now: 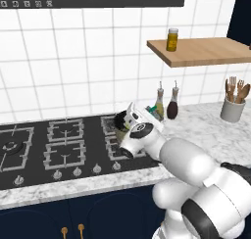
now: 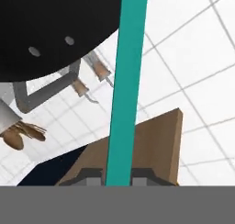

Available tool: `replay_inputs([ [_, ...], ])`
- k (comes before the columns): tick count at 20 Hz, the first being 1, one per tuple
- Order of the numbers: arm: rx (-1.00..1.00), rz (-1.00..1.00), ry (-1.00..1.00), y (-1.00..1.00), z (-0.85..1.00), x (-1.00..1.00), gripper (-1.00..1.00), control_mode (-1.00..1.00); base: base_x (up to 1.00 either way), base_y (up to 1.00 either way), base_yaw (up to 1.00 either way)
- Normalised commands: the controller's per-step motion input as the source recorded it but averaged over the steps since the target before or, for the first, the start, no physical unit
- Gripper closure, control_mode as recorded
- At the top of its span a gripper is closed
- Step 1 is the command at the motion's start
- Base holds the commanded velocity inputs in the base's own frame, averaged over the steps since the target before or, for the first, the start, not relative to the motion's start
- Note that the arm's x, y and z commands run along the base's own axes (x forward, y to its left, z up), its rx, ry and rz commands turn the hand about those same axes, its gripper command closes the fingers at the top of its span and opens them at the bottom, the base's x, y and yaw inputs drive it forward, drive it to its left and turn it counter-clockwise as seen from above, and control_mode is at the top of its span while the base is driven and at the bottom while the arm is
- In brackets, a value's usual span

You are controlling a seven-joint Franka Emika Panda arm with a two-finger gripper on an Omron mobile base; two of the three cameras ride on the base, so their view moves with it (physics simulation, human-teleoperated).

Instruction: Put the lime and squash in the pot. Retrieve the spatula and lightly stir the vegetables in the pot.

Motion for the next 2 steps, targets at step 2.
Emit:
replay_inputs([
  [2, 0.01, 0.23, 0.0, 0.37, -0.04, 0.0, 1.0, -1.0, 0.0, 0.0, 0.0],
])
